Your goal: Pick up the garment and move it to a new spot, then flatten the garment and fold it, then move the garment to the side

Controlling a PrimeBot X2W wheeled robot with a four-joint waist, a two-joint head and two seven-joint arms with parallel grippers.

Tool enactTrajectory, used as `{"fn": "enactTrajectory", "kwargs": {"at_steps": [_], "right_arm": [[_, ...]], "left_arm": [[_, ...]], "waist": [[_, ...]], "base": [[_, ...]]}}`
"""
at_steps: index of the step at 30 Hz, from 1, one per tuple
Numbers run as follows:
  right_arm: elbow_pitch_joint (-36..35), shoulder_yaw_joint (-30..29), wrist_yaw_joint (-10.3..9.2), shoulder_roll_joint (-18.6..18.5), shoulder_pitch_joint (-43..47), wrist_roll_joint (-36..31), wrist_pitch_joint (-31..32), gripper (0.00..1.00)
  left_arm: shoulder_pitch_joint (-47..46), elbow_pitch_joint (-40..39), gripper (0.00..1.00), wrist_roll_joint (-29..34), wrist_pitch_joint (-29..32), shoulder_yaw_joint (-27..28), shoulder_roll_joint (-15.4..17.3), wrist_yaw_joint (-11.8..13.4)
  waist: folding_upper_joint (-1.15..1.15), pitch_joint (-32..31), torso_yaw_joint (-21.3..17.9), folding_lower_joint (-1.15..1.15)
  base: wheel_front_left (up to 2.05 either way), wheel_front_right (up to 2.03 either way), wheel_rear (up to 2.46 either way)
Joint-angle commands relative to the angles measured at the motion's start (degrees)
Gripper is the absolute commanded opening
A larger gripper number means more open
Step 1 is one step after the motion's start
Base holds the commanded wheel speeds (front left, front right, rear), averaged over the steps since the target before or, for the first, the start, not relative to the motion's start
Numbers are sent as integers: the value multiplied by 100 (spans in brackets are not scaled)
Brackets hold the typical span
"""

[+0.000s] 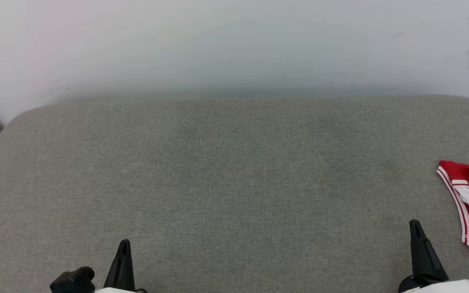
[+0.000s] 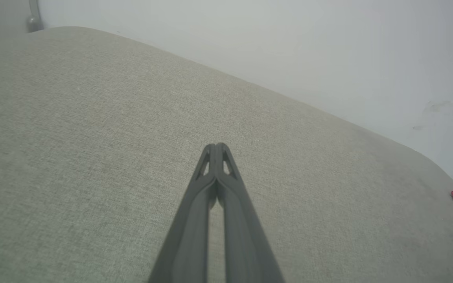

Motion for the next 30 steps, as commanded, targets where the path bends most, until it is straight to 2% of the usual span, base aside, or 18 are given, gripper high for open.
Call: {"fn": "enactTrajectory", "kwargs": {"at_steps": [1, 30], "right_arm": [[-41, 6, -1, -64, -181, 180, 22, 0], [336, -17, -1, -124, -655, 2548, 552, 0]], "left_arm": [[-151, -39, 0, -187, 28, 34, 48, -50], [-679, 377, 0, -2777, 539, 303, 59, -496]], "waist": [[0, 0, -1, 0], [0, 3, -44, 0]], "base": [[0, 0, 0], [0, 0, 0]]}}
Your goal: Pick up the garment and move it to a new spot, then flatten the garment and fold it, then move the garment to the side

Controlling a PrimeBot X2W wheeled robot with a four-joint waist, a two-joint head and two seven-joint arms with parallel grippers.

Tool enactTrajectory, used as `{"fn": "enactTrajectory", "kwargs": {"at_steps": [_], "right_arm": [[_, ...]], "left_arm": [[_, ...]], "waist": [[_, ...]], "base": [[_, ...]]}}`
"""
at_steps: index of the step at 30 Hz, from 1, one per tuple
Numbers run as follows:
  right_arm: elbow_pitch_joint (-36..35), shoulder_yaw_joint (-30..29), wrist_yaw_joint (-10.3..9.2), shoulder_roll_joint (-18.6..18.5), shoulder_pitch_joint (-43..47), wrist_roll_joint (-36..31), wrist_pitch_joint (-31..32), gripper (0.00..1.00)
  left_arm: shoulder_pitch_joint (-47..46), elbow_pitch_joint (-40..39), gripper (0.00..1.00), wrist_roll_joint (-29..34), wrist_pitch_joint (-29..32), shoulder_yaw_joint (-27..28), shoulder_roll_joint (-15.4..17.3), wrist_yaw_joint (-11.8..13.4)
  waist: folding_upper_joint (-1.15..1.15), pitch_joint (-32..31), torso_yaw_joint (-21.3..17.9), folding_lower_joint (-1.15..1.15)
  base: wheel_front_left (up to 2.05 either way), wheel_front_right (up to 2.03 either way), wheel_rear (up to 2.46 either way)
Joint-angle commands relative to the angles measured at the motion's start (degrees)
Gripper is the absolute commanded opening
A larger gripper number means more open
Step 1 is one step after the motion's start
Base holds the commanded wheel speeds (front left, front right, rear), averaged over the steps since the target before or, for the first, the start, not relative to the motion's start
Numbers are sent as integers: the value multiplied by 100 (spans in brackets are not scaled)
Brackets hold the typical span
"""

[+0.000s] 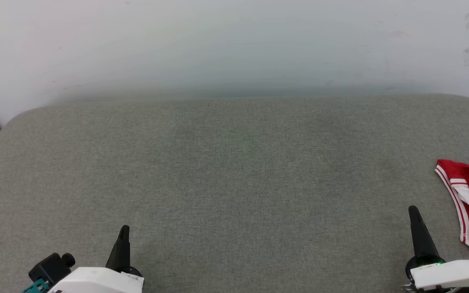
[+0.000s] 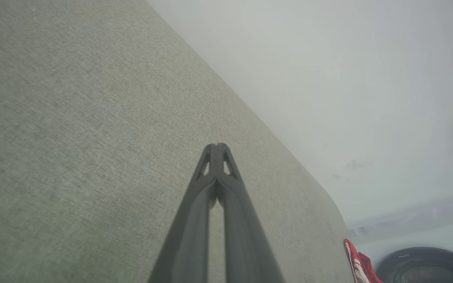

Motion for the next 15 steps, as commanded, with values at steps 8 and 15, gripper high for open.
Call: {"fn": "enactTrajectory", "kwargs": {"at_steps": [8, 15], "right_arm": [[58, -28, 0, -56, -223, 617, 140, 0], [131, -45, 0, -56, -318, 1047, 256, 0]], "left_arm": [[-228, 66, 0, -666, 141, 108, 18, -128], [-325, 142, 0, -1134, 252, 180, 7, -210]], "waist": [[0, 1, -12, 0], [0, 1, -22, 0]], "base": [[0, 0, 0], [0, 0, 0]]}}
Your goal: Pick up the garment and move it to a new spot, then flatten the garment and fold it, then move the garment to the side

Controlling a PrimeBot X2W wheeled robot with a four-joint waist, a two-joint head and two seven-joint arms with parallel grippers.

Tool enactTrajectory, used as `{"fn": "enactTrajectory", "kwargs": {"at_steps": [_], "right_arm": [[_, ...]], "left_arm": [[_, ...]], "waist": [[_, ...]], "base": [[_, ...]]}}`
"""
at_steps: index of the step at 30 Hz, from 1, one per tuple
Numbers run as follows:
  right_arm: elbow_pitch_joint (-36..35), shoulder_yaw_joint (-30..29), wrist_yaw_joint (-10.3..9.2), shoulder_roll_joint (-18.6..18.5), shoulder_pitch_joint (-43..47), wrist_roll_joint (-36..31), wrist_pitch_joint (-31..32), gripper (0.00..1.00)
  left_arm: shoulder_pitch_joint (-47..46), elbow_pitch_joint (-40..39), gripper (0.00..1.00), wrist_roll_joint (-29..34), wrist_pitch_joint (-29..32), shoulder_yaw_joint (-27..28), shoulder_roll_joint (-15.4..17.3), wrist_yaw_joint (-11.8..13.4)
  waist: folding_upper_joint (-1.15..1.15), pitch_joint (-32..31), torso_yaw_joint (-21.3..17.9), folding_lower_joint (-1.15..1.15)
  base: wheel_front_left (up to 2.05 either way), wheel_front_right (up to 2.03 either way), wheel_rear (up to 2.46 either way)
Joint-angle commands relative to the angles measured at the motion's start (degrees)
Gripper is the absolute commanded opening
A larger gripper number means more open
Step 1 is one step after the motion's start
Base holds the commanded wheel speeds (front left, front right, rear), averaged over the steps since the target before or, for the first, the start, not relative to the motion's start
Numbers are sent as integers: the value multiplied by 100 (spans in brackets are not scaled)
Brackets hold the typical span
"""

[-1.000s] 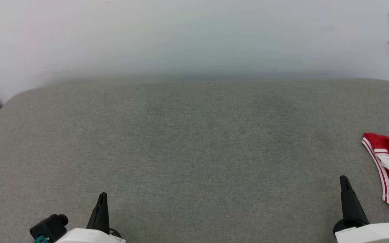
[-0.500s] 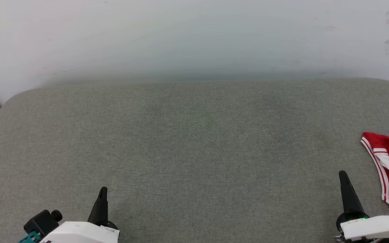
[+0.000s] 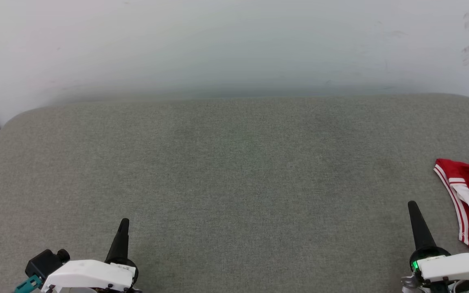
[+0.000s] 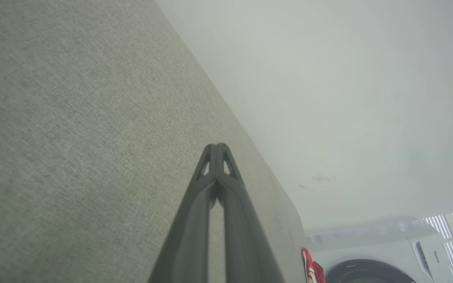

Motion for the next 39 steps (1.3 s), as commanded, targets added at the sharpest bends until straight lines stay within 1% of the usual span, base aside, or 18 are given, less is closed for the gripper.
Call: {"fn": "enactTrajectory", "kwargs": {"at_steps": [1, 15, 39], "right_arm": [[-15, -12, 0, -47, -136, 155, 51, 0], [114, -53, -1, -40, -306, 919, 251, 0], [305, -130, -1, -12, -540, 1989, 562, 0]], "left_arm": [[-114, -9, 0, -155, 38, 50, 14, -52], [-306, 130, 0, -990, 244, 175, -12, -204], [-539, 341, 0, -2158, 545, 377, -63, -413]], "waist": [[0, 0, -2, 0], [0, 1, -23, 0], [0, 3, -57, 0]], "base": [[0, 0, 0], [0, 0, 0], [0, 0, 0]]}}
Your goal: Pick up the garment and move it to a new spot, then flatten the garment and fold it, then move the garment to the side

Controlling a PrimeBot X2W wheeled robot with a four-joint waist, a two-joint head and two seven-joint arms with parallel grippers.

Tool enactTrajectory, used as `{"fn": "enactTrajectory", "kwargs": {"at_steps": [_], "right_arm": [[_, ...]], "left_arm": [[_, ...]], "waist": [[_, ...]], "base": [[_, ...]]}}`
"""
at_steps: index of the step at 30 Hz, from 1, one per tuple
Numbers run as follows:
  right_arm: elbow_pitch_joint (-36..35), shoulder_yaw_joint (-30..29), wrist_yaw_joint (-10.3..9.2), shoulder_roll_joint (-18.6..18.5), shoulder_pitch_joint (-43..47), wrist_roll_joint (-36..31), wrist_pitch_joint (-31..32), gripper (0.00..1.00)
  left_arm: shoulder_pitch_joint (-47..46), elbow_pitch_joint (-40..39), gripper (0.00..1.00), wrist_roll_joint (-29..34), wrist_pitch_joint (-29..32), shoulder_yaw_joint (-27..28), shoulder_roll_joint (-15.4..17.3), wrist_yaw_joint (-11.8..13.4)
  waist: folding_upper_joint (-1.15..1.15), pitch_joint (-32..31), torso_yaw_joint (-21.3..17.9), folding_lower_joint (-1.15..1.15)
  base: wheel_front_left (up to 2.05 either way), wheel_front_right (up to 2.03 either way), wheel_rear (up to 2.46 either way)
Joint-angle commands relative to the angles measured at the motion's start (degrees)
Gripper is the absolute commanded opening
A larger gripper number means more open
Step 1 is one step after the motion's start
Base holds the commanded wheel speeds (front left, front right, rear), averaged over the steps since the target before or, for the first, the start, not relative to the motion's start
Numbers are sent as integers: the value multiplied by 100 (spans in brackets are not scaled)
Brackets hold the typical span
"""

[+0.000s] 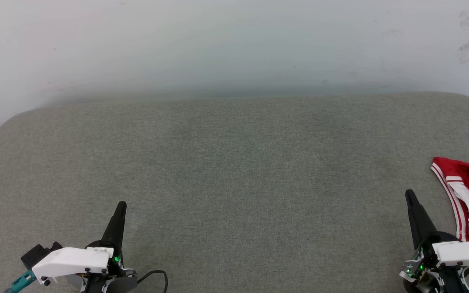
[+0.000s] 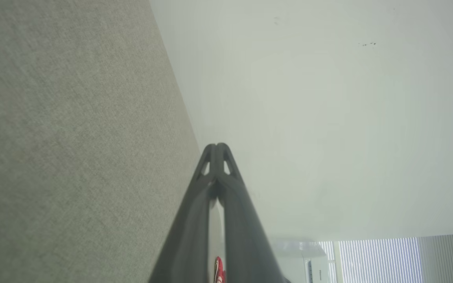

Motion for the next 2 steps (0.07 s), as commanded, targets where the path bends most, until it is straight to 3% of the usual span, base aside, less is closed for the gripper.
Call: {"fn": "enactTrajectory", "kwargs": {"at_steps": [1, 2], "right_arm": [[9, -21, -1, -12, -144, 134, 40, 0], [14, -24, -1, -11, -152, 174, 56, 0]], "left_arm": [[-97, 12, 0, -134, 33, 40, 3, -53], [-111, 20, 0, -178, 53, 49, 0, -58]], "waist": [[0, 0, -2, 0], [0, 0, -4, 0]], "base": [[0, 0, 0], [0, 0, 0]]}}
